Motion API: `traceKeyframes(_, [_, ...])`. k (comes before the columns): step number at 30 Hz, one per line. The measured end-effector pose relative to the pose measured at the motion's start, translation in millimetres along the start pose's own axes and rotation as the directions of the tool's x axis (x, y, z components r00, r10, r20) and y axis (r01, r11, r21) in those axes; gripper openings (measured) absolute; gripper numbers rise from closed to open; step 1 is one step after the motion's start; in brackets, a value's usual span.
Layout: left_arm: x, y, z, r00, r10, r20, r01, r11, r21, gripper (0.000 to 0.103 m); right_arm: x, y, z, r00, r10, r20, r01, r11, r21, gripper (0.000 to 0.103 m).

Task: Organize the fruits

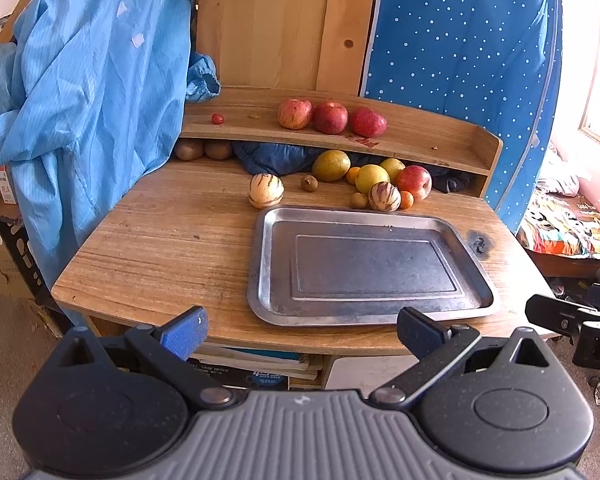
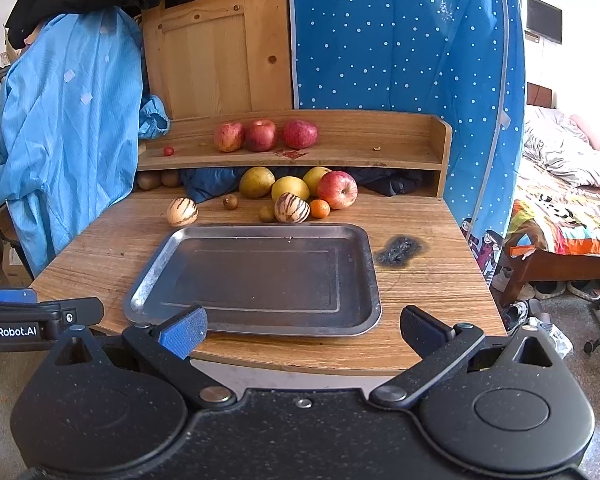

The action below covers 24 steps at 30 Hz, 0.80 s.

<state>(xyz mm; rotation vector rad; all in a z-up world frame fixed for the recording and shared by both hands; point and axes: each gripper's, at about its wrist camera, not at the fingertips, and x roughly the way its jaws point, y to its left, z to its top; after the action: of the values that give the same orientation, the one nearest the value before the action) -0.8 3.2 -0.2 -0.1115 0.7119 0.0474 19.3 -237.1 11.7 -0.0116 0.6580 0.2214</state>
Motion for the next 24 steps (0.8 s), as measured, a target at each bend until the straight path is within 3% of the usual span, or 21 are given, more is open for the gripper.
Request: traceKeyframes(24, [36,-8,6,0.997,0.014,-0.072,-0.015,1.0,-0.01,0.102,35,-16,3,0.997,0.013,-0.078,-0.012,1.0,0.008,0.102])
